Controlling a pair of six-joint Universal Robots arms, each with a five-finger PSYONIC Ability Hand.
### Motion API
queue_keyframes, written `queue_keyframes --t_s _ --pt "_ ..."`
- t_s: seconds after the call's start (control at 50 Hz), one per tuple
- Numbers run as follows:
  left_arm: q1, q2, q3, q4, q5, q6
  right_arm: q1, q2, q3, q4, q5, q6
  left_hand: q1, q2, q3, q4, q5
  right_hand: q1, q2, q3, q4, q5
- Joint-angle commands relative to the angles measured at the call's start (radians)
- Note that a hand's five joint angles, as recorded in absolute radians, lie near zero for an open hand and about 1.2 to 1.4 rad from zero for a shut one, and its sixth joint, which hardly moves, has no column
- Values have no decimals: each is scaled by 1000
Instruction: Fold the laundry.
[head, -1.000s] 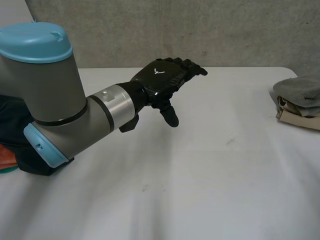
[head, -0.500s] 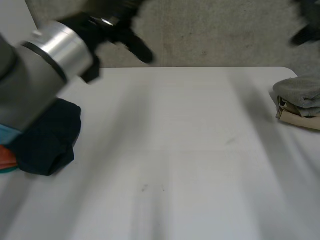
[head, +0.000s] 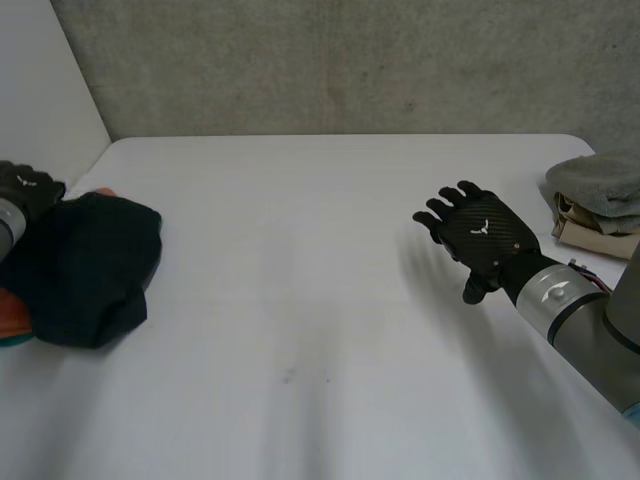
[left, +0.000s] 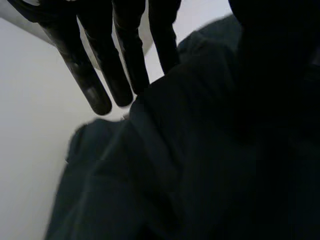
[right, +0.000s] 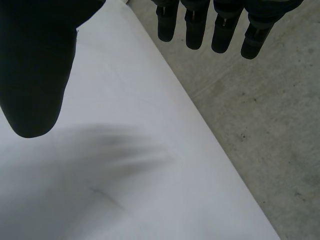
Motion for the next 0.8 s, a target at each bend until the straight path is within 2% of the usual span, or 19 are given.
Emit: queue_keyframes --t_s 0.02,0.18,0.24,0.3,0.4,0.48,0.64,0.7,0.72,0.78,0.8 --pt "-78 11 38 47 -12 -27 -4 -6 18 -5 -1 5 501 528 555 549 599 -65 -41 -41 -42 -49" --pt "-265 217 54 179 -12 -175 -5 -28 29 -5 1 8 501 528 555 549 599 -65 -41 -41 -42 -49" --pt "-335 242 73 187 -3 -246 -8 -42 37 -5 2 9 501 528 555 549 599 -65 -41 -41 -42 -49" --pt "-443 239 96 185 8 -341 -30 -57 47 -5 13 11 501 528 555 549 599 -65 -41 -41 -42 -49" --pt "-632 164 93 187 59 -455 -73 -72 58 -4 39 17 501 528 555 549 599 -65 -41 -41 -42 -49" --pt "-749 61 91 193 97 -525 -93 -76 58 -7 53 17 501 528 555 549 599 -65 -41 -41 -42 -49" --pt "-865 -105 79 193 180 -579 -146 -80 52 -10 106 20 501 528 555 549 599 -65 -41 -41 -42 -49" --pt "-876 -105 64 195 218 -578 -171 -82 44 -10 126 20 -87 -60 -33 -38 11 -65 -41 -41 -42 -49" --pt "-873 -94 56 196 235 -575 -175 -82 43 -8 128 21 -379 -352 -325 -331 -281 -65 -41 -41 -42 -49" --pt "-858 -13 50 196 232 -575 -188 -86 30 -5 126 24 -631 -604 -577 -582 -533 -65 -41 -41 -42 -49" --pt "-850 10 48 195 231 -576 -188 -86 29 -5 125 28 -649 -622 -595 -601 -551 -65 -41 -41 -42 -49"
